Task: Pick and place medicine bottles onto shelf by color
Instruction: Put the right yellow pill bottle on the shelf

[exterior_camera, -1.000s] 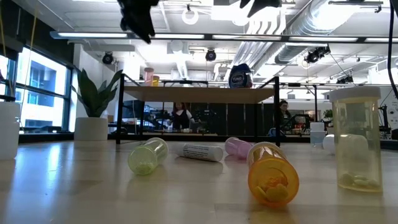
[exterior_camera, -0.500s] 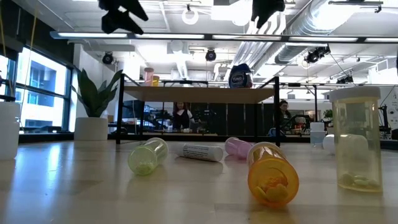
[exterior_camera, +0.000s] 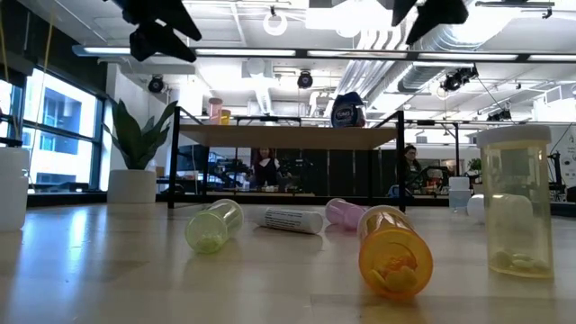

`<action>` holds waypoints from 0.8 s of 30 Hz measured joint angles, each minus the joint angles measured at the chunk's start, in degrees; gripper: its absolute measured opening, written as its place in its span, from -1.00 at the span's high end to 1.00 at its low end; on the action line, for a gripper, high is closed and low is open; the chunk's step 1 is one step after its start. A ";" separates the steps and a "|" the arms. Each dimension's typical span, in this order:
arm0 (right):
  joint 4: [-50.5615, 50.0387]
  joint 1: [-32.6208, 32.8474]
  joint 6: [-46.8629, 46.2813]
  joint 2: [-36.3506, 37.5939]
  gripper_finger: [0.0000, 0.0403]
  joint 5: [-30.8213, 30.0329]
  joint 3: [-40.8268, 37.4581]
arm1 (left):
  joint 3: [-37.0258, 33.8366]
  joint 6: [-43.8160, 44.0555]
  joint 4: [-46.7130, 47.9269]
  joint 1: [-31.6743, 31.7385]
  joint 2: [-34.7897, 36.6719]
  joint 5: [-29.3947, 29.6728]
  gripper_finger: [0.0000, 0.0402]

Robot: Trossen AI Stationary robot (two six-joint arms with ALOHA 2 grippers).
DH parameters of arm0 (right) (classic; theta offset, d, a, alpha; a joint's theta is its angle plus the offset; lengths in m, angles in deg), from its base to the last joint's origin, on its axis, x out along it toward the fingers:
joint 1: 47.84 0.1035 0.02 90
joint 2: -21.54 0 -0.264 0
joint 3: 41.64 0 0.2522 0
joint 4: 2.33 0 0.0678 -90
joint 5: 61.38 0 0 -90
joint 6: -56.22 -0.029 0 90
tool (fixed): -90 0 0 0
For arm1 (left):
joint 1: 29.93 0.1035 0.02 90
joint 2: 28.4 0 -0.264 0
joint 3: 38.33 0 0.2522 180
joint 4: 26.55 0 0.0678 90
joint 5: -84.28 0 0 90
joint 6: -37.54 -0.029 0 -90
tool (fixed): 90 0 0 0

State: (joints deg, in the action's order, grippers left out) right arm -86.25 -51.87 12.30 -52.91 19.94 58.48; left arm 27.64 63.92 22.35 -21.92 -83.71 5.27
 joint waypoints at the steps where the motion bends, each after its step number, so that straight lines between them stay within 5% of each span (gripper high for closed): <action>1: 1.40 1.66 -1.93 0.66 -0.08 0.02 -1.61 | 0.00 -0.11 -0.02 -0.33 -0.08 0.03 -0.07; 13: 21.38 22.06 -6.80 1.59 -0.08 -0.84 -15.22 | 0.00 -2.84 -0.44 -0.96 -0.44 -2.75 -0.06; 24: 40.48 31.25 -3.61 1.46 -0.08 -1.84 -25.33 | 0.00 -2.13 -0.30 -0.97 -0.44 -5.24 -0.06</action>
State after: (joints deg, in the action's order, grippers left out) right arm -45.77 -20.62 8.69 -51.45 18.10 33.15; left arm 27.64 61.80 22.04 -22.89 -84.15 0.02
